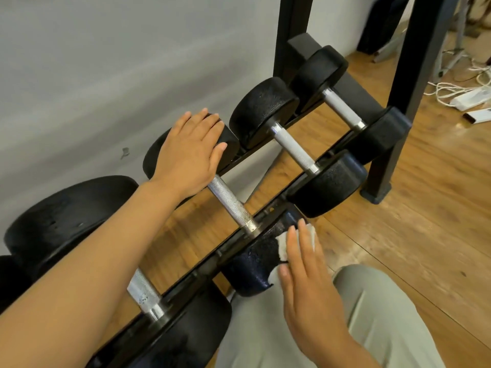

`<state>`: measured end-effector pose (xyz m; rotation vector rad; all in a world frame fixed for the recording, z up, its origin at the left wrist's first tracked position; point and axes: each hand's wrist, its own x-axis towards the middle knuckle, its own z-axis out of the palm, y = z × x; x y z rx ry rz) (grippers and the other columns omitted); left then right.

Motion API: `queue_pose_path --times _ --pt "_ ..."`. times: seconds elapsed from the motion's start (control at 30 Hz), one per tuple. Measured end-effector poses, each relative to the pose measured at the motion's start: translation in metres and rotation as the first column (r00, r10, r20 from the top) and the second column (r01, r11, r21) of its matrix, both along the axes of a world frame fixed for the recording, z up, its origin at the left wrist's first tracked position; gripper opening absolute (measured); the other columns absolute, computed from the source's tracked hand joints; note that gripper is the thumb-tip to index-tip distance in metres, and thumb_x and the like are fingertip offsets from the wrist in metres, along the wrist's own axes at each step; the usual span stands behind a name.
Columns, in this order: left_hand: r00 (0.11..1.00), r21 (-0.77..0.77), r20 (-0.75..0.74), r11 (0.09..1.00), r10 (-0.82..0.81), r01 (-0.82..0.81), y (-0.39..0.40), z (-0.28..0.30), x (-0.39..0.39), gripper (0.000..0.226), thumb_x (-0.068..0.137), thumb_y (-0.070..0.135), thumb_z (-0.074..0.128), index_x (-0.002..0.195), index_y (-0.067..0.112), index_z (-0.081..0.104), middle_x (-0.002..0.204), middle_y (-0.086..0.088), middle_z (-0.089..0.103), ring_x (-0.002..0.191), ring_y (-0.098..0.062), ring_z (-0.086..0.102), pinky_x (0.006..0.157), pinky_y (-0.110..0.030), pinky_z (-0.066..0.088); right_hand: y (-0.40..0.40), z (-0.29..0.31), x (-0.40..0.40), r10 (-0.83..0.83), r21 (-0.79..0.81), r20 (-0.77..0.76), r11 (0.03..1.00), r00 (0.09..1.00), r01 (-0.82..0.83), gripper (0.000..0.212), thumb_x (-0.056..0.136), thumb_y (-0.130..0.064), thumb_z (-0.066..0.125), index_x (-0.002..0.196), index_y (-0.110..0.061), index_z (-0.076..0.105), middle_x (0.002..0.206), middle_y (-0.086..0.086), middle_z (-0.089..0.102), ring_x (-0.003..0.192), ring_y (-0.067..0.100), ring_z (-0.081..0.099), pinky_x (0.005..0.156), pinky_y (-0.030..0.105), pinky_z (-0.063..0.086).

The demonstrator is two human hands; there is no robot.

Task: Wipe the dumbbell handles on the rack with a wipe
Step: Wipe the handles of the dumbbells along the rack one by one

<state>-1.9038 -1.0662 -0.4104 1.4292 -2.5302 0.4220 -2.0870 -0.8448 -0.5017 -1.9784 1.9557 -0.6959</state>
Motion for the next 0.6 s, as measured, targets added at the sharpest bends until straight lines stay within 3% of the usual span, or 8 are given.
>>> queue_pose_path --times 0.07,0.13,0.2,0.37,0.5,0.6 --pt "1.0 -0.012 -0.011 1.0 -0.001 0.001 0.0 -0.001 0.0 0.051 0.106 0.035 0.031 0.145 0.006 0.046 0.15 -0.012 0.046 0.145 -0.027 0.032 0.121 -0.039 0.01 0.002 -0.001 0.012 0.025 -0.036 -0.111 0.999 0.993 -0.029 0.059 0.103 -0.034 0.025 0.157 -0.016 0.009 0.164 0.009 0.006 0.15 0.033 0.004 0.113 0.045 0.02" --pt "1.0 -0.012 -0.019 1.0 -0.007 0.007 0.0 -0.001 0.001 0.052 0.106 0.036 0.029 0.145 0.006 0.046 0.15 -0.012 0.046 0.145 -0.027 0.032 0.121 -0.039 0.01 -0.007 0.002 0.015 0.046 -0.05 -0.184 0.997 0.982 -0.056 0.059 0.103 -0.038 0.026 0.155 -0.013 0.013 0.162 0.015 0.013 0.148 0.039 0.009 0.113 0.05 0.02" --pt "1.0 -0.012 -0.025 1.0 -0.017 0.016 -0.001 -0.001 0.0 0.054 0.106 0.037 0.027 0.145 0.006 0.047 0.15 -0.011 0.046 0.145 -0.027 0.032 0.121 -0.038 0.01 -0.023 0.008 0.011 0.051 -0.034 -0.166 0.998 0.985 -0.057 0.065 0.102 -0.05 0.023 0.156 -0.014 0.013 0.163 0.01 0.012 0.15 0.031 0.007 0.119 0.045 0.014" --pt "0.999 -0.029 -0.037 0.999 -0.019 0.018 -0.001 -0.002 0.001 0.05 0.107 0.035 0.032 0.145 0.006 0.046 0.151 -0.012 0.045 0.146 -0.027 0.03 0.121 -0.038 0.009 -0.065 0.024 -0.006 -0.127 0.142 0.181 0.985 0.975 0.102 0.084 0.091 -0.072 0.014 0.157 -0.021 0.006 0.164 -0.006 0.007 0.149 0.008 0.0 0.122 0.036 0.015" --pt "0.999 -0.043 -0.04 0.999 -0.026 0.024 0.001 -0.003 0.0 0.053 0.106 0.035 0.028 0.143 0.004 0.048 0.148 -0.014 0.047 0.144 -0.029 0.034 0.121 -0.039 0.011 -0.019 0.018 0.008 -0.107 0.099 0.118 0.99 0.987 0.096 0.07 0.096 -0.064 0.011 0.154 -0.03 -0.009 0.162 -0.013 -0.012 0.146 0.004 -0.018 0.122 0.032 0.007" --pt "0.999 -0.042 -0.045 0.999 -0.022 0.02 0.002 -0.003 0.0 0.051 0.107 0.033 0.029 0.144 0.003 0.046 0.15 -0.014 0.046 0.144 -0.029 0.033 0.121 -0.04 0.012 0.01 0.004 0.02 -0.049 0.011 -0.014 0.999 0.999 0.049 0.067 0.1 -0.054 0.018 0.155 -0.029 -0.012 0.163 -0.005 -0.013 0.149 0.017 -0.017 0.115 0.036 0.015"
